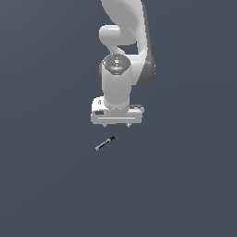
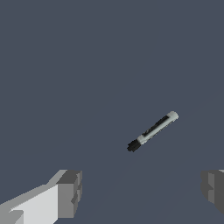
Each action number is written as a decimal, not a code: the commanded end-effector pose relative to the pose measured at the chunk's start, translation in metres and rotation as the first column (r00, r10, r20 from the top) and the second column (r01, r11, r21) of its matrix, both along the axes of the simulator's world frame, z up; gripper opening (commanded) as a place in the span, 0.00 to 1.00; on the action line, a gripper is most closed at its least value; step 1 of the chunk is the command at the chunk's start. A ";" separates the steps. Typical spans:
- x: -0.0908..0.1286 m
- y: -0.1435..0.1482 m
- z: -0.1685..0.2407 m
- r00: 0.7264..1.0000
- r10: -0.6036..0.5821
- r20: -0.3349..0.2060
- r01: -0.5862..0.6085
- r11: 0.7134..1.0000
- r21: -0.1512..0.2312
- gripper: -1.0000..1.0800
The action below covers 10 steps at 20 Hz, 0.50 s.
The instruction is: Pick up the object and move it to a goal position.
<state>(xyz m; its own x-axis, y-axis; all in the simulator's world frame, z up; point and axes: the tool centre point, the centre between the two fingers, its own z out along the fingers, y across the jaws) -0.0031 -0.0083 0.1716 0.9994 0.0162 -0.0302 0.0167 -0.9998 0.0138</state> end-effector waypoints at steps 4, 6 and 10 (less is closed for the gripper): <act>0.002 -0.002 0.003 1.000 -0.002 0.006 0.002 1.000 0.002 0.96; 0.004 -0.006 0.008 1.000 -0.004 0.015 0.004 1.000 0.006 0.96; 0.008 -0.011 0.016 1.000 -0.005 0.030 0.005 1.000 0.012 0.96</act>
